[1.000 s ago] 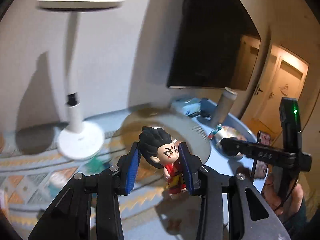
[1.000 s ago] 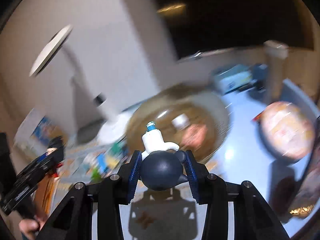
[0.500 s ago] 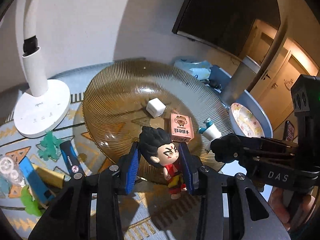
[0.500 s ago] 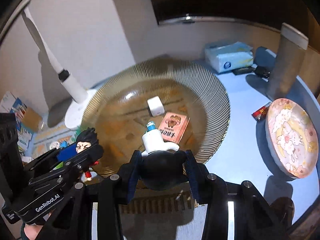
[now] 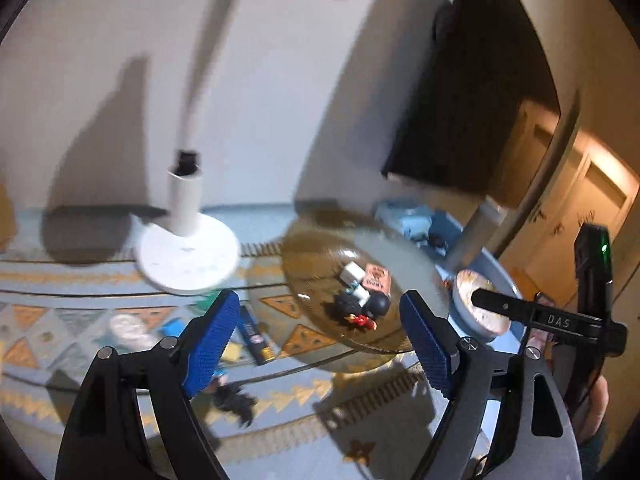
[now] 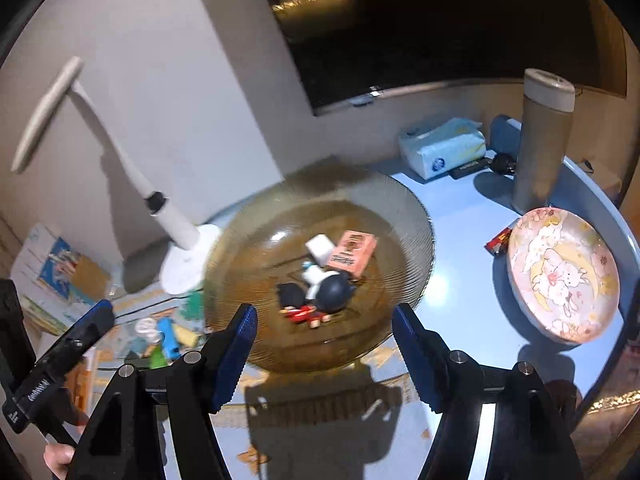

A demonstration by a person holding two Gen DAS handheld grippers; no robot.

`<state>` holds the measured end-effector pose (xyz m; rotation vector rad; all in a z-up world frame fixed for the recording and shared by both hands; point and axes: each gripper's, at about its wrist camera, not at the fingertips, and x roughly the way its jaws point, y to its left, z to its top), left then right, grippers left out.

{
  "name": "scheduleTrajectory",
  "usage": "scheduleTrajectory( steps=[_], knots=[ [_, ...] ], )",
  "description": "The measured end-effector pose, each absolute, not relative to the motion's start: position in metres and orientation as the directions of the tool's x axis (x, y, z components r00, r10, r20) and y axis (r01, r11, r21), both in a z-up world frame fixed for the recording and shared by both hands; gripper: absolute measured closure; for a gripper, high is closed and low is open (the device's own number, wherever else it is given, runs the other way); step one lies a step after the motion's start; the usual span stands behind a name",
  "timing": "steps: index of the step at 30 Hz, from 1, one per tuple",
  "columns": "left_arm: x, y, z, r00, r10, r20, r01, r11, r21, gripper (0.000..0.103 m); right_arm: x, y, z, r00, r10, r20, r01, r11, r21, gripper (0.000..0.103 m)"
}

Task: Organize rigid objects
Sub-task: 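Carry the figurine and black ball toy into the amber bowl and open both grippers, then move both grippers back to the pile toward the blue lighter and measuring cup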

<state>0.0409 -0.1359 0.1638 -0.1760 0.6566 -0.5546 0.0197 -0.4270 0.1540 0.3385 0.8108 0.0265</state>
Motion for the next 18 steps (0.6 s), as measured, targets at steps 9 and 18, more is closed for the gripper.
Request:
scheduleTrajectory(
  steps=[9,18],
  knots=[
    [-0.033,-0.038,0.213,0.782,-0.47,-0.409,0.365,0.878,-0.309,0.001,-0.026,-0.34,0.204,0.75,0.243,-0.615,-0.077,0.956,0.284,0.016],
    [-0.051,0.022,0.138,0.809,-0.309,-0.5,0.182,0.941,-0.287,0.001,-0.043,-0.264,0.149,0.689,0.327,-0.647,-0.218,0.944,0.245,0.015]
  ],
)
